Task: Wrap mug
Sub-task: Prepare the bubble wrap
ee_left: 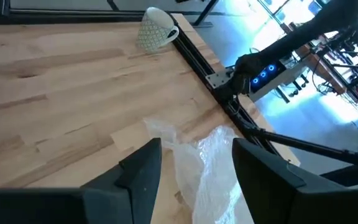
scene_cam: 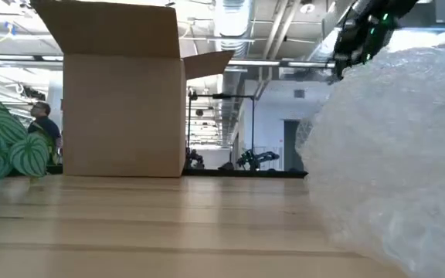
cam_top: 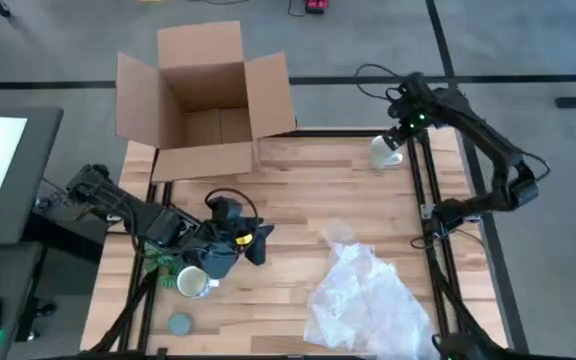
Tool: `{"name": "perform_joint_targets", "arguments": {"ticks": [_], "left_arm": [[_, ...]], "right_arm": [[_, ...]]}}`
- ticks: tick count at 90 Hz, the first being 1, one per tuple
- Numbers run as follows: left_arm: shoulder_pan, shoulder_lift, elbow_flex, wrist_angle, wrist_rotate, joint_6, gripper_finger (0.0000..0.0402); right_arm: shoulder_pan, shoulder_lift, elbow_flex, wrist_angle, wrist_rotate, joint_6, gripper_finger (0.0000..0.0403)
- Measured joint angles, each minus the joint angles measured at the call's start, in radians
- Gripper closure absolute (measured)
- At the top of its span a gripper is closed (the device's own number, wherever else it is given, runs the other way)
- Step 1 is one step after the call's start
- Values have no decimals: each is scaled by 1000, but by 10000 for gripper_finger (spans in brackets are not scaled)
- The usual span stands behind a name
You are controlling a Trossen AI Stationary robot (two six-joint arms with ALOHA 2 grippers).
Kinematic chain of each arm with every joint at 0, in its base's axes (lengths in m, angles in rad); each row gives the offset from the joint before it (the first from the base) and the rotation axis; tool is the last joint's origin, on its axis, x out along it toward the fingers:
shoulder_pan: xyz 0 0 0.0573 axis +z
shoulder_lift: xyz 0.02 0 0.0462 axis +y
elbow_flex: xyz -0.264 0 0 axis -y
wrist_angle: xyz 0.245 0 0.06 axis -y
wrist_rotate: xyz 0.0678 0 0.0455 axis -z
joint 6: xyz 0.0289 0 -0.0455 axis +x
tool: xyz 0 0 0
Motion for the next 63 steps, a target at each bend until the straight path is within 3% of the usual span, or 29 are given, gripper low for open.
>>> {"name": "perform_joint_targets", "arguments": {"ticks": [15,33,47,63], "left_arm": [[0,0,0,5,0,0,224],[0,0,0,43,1,50,224],[0,0,0,44,1,61,224],[0,0,0,43,0,76,224]], "right_arm": [[171,-145,32,-40,-55,91,213],[524,-257,32,-117,-186,243,216],[796,-253,32,-116,-283,365,216],[1017,-150,32,-9,-285,459,216]]}}
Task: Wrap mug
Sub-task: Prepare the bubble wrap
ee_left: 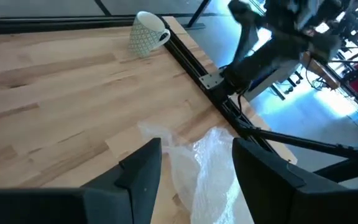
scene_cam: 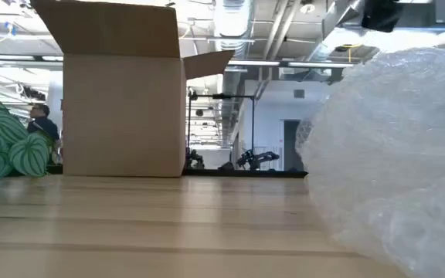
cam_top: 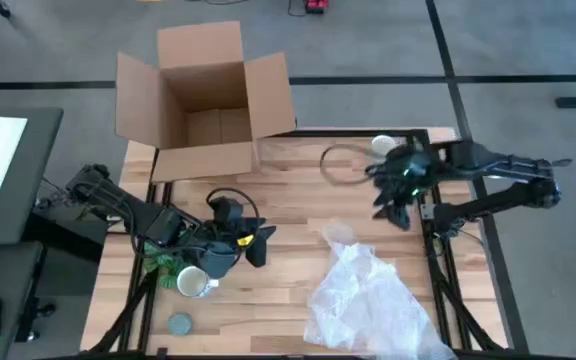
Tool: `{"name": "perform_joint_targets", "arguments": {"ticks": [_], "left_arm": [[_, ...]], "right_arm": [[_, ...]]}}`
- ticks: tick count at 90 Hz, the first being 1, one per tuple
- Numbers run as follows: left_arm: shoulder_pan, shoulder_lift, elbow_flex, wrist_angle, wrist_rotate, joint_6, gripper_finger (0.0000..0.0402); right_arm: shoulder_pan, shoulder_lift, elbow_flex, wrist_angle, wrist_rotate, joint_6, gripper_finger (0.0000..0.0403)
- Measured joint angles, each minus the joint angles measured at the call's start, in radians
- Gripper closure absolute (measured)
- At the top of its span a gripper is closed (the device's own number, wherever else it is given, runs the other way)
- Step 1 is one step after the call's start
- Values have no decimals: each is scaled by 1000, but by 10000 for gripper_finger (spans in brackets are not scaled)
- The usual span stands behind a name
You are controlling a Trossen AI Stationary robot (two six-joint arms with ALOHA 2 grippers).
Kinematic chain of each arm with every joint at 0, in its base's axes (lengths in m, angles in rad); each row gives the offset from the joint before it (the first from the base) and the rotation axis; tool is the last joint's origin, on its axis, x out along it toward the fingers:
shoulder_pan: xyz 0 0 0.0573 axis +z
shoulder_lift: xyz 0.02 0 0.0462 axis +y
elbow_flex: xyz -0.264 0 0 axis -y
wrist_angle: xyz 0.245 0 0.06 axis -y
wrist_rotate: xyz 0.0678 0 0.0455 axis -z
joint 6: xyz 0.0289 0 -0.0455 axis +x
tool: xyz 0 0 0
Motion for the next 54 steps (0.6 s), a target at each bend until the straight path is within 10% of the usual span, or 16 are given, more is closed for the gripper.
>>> {"name": "perform_joint_targets", "arguments": {"ticks": [54], "left_arm": [[0,0,0,-1,0,12,224]], "right_arm": [[102,553,-1,125,29,57,237]]}}
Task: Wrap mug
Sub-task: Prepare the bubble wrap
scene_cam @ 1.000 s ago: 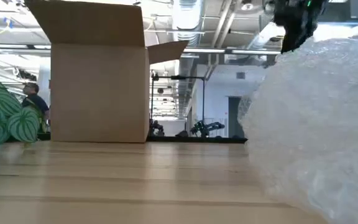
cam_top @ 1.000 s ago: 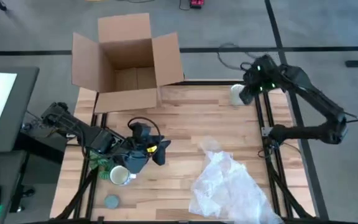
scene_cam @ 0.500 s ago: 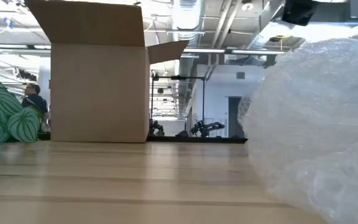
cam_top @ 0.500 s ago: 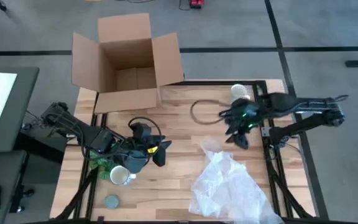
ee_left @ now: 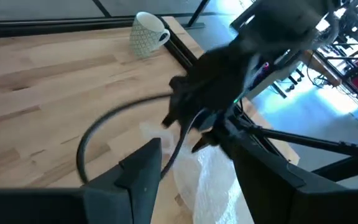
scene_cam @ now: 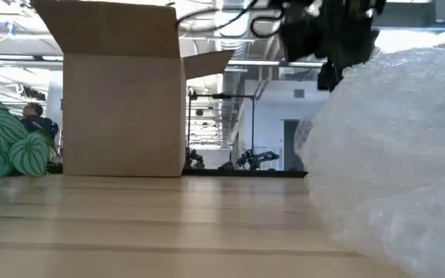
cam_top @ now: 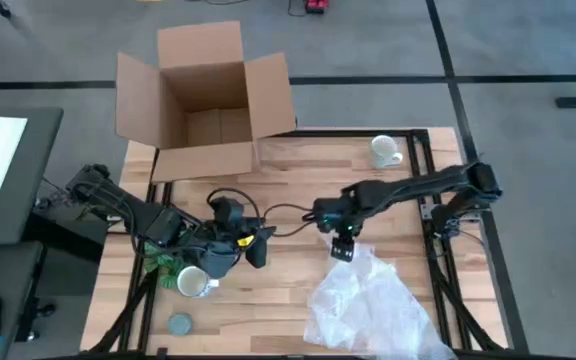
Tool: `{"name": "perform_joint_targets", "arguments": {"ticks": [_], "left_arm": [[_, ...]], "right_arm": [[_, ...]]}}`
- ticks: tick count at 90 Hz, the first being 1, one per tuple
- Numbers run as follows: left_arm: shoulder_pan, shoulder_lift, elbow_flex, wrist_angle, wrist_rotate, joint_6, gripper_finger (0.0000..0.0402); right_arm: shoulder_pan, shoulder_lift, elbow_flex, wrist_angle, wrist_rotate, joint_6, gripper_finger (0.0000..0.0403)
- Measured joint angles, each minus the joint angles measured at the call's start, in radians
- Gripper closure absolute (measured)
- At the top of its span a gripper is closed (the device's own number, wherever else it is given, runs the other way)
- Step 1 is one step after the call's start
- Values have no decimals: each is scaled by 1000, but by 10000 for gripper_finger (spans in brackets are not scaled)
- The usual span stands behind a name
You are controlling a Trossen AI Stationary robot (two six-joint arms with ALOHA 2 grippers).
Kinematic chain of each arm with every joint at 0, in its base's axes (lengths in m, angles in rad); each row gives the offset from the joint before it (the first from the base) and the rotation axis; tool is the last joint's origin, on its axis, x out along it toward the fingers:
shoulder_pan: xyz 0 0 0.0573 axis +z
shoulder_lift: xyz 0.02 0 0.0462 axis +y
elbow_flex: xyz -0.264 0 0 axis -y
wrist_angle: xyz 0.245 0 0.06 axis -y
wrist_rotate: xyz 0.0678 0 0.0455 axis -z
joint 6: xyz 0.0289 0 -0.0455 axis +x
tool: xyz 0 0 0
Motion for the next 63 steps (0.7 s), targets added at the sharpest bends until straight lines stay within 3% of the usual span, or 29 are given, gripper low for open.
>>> {"name": "perform_joint_targets", "arguments": {"ticks": [10,28,42,63], "left_arm": [[0,0,0,0,0,0,224],[0,0,0,0,0,0,224],[-3,0,-2,1,0,-1,224],[-5,0,-2,2,0,-3,224]], "right_arm": [[15,51,0,0,0,-33,274],[45,69,0,21,-3,-61,391],[48,-22,-1,42,-3,-28,401],[-24,-298,5,81,66,66,403]]}}
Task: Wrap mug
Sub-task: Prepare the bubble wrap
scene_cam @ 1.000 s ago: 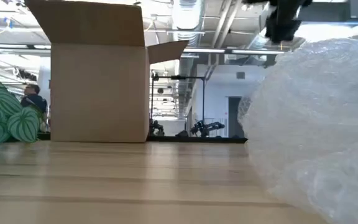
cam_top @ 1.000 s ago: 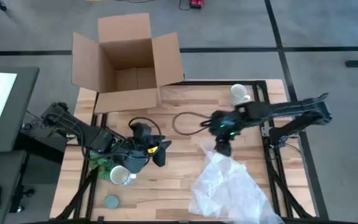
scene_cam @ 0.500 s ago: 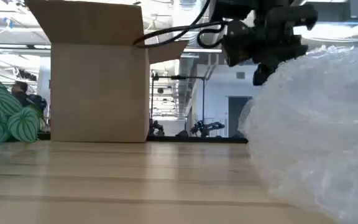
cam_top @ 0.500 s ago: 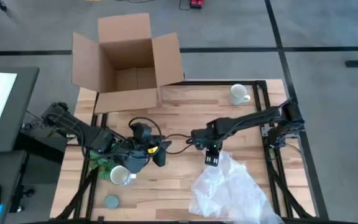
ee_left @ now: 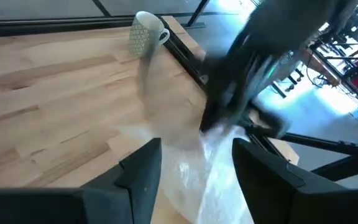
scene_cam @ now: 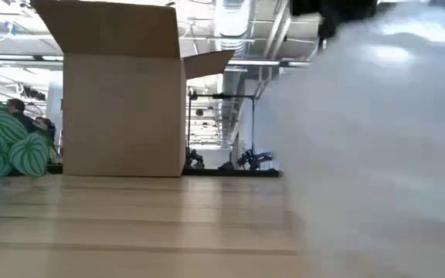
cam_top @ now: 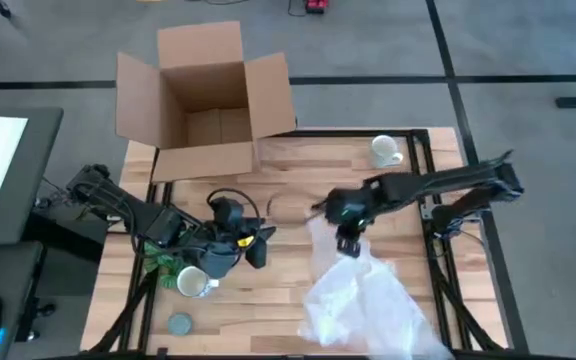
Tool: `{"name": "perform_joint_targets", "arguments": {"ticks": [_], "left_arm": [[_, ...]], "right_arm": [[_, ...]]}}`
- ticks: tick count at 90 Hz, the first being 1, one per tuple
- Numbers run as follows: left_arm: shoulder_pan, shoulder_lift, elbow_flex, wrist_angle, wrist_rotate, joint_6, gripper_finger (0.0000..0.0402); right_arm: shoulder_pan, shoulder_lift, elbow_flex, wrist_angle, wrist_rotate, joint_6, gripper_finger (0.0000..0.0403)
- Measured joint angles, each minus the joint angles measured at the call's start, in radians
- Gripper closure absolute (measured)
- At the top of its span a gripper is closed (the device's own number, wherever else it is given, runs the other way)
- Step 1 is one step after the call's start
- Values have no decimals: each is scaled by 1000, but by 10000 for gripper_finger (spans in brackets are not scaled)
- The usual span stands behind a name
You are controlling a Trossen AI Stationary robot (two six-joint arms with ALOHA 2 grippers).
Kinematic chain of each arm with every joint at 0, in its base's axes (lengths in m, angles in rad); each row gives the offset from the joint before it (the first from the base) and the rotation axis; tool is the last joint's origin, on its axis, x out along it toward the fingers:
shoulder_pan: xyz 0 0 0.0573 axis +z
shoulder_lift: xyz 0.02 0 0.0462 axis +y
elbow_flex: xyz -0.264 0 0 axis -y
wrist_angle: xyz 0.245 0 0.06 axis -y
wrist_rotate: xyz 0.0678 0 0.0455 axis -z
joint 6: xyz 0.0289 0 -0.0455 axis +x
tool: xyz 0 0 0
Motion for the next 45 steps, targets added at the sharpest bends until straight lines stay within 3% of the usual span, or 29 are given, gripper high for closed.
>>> {"name": "perform_joint_targets", "arguments": {"ticks": [21,45], "left_arm": [[0,0,0,1,0,-1,224],[0,0,-1,0,0,-5,224]], "right_arm": [[-95,-205,107,2,99,2,403],[-142,-241,263,0,120,-77,403]]}}
